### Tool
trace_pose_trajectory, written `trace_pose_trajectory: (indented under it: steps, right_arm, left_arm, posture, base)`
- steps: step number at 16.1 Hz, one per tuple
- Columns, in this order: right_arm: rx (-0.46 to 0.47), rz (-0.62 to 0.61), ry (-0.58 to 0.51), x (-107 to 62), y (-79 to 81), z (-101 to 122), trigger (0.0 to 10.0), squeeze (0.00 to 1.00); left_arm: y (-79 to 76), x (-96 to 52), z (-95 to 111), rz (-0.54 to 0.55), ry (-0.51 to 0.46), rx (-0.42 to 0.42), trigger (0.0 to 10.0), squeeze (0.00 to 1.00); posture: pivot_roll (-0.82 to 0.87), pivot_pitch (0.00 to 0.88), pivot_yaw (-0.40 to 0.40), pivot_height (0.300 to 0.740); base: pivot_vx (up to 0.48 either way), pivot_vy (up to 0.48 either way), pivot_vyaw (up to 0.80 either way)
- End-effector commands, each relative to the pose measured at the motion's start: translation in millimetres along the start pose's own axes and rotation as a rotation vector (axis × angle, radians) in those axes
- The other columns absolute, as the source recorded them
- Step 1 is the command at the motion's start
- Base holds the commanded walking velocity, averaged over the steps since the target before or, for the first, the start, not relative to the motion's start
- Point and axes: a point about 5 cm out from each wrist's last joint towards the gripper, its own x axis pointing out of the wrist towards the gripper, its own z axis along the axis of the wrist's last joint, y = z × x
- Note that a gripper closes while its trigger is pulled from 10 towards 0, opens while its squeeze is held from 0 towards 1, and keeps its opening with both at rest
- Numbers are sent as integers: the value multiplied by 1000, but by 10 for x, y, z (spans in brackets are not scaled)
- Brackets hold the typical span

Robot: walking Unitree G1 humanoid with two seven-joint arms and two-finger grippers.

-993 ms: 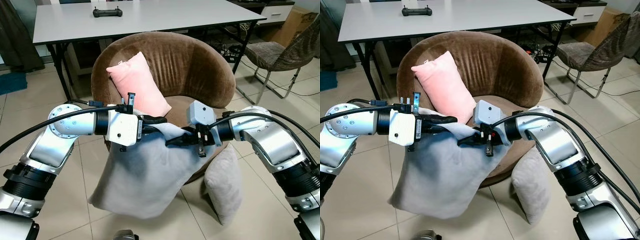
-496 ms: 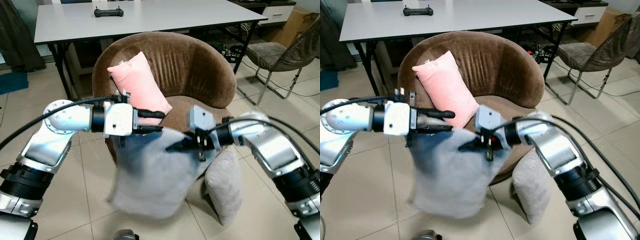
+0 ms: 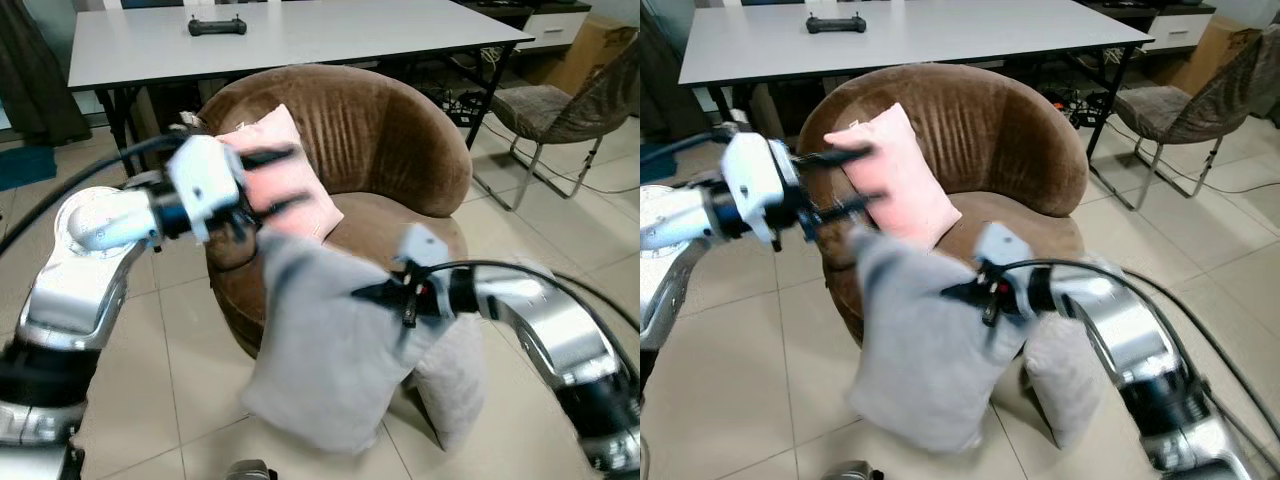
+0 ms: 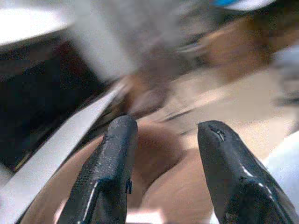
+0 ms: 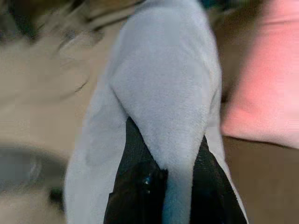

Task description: Move the pillow to the sofa from floor

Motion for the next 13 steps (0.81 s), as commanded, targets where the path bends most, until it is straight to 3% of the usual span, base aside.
trace_pose_trajectory:
  steps: [1,3,4,5,6,9,10,11,13]
  right_arm:
    - [20,-125,-74,-105,-81,98,0,0]
    - [90,-247,-114,-141,-72,28,0,0]
    - [122,-344,-143,-167,-76,-15,0,0]
    - [167,-567,-202,-245,-112,-94,10000,0]
    - [204,-683,-229,-294,-116,-136,10000,0]
    - [267,-722,-242,-288,-84,-165,10000,0]
    - [244,-699,-242,-245,-50,-146,10000,0]
    - [150,-650,-249,-146,7,-58,10000,0]
    - [114,-625,-270,-81,7,19,10000,0]
  left_arm:
    - [9,-84,-170,120,85,-41,10000,620]
    - [-101,-204,-339,277,142,-114,10000,357]
    - [-191,-272,-444,370,194,-171,10000,306]
    - [-334,-388,-606,554,288,-242,10000,314]
    - [-411,-436,-661,639,324,-286,10000,314]
    - [-520,-443,-683,683,344,-318,10000,325]
    - [-599,-426,-679,688,349,-326,10000,322]
    - [-735,-373,-652,680,358,-332,10000,325]
    - [-753,-352,-626,675,362,-308,10000,322]
  posture:
    - [46,0,-34,740]
    - [39,0,-29,740]
    - [42,0,-36,740]
    - [46,0,-42,740]
    - [44,0,-43,740]
    - [40,0,-39,740]
    - [36,0,-36,740]
    - [43,0,-44,740]
    - [50,0,-51,740]
  base:
    - [0,0,0]
    - [0,0,0]
    - [0,0,0]
    - [0,0,0]
    - [0,0,0]
    - [0,0,0]
    - [0,-300,0]
    - [0,-334,669]
    - [0,-334,794]
